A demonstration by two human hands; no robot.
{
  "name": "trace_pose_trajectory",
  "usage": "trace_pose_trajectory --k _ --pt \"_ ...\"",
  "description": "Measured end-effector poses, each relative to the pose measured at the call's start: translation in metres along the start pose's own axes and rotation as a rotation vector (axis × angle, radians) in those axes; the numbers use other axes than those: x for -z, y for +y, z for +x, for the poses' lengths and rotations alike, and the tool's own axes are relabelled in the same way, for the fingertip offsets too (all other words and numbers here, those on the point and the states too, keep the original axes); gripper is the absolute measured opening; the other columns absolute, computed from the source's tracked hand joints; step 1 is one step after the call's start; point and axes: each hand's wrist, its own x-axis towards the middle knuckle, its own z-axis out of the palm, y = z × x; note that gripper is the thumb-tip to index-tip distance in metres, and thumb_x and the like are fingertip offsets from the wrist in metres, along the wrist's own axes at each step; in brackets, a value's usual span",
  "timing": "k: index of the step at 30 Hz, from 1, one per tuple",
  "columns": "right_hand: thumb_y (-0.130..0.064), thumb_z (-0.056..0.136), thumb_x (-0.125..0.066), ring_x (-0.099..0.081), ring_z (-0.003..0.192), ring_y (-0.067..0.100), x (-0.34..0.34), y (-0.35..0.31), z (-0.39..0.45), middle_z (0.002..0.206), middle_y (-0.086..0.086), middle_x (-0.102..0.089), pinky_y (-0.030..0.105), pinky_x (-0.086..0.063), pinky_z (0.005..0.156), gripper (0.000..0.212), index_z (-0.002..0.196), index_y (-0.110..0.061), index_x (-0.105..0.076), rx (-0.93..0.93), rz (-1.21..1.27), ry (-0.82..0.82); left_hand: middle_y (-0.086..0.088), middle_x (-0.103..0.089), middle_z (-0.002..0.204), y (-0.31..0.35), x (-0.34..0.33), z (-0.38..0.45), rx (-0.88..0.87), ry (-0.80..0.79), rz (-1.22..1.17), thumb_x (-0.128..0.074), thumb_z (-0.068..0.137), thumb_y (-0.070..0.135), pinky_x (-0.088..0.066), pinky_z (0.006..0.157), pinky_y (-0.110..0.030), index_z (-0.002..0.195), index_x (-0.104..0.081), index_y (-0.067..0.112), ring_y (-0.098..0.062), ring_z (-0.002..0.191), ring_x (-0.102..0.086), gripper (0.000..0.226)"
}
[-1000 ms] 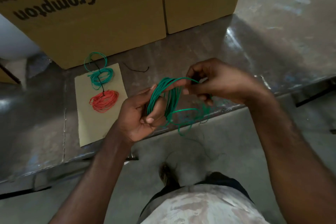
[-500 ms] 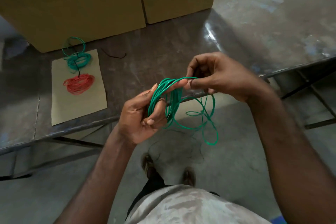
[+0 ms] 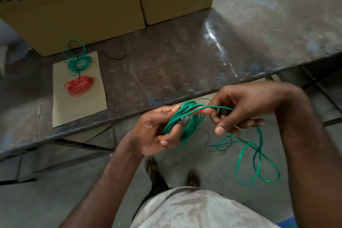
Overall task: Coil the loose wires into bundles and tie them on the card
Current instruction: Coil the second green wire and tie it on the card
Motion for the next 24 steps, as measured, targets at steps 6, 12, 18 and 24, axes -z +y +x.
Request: trace_pose_trajectory --k 6,12,18,24 --pt "-0.016 0.09 -0.081 -0.046 0.047 0.017 0.001 0.008 0.002 0.068 0.017 -0.06 0.024 -0.042 0.039 0.027 0.089 0.002 -0.061 0.033 0.046 0.222 -0.006 -0.039 0.046 0.003 0.002 0.015 0.008 0.07 -0.058 -0.048 0.109 0.028 -0.02 0.043 -0.026 0.135 -0.056 -0.007 -0.014 0.036 -0.011 0.044" --pt "-0.013 0.092 -0.08 -0.047 0.047 0.015 0.002 0.013 0.007 0.066 0.014 -0.059 0.025 -0.04 0.039 0.019 0.088 -0.003 -0.065 0.076 0.076 0.313 -0.004 -0.049 0.047 0.004 0.001 0.016 0.011 0.125 -0.045 -0.05 0.109 0.03 -0.019 0.042 -0.026 0.148 -0.021 -0.025 -0.013 0.036 -0.012 0.073" --pt "-0.013 0.091 -0.081 -0.048 0.051 0.019 0.003 0.014 0.023 0.067 0.013 -0.06 0.026 -0.038 0.043 0.022 0.095 0.001 -0.065 0.203 0.131 0.454 -0.002 -0.04 0.047 0.008 0.004 0.012 -0.084 0.153 -0.041 -0.036 0.111 0.029 -0.007 0.042 -0.03 0.148 -0.054 -0.003 -0.012 0.037 -0.008 0.052" --pt "-0.008 0.093 -0.077 -0.057 0.067 0.011 -0.006 0.017 0.081 0.077 0.001 -0.068 0.03 -0.046 0.061 0.008 0.099 -0.009 -0.071 0.552 0.341 1.101 0.002 -0.042 0.054 0.015 0.013 0.018 -0.291 0.451 -0.153 -0.025 0.116 0.031 -0.013 0.043 -0.023 0.159 -0.044 0.004 -0.009 0.039 -0.011 0.054"
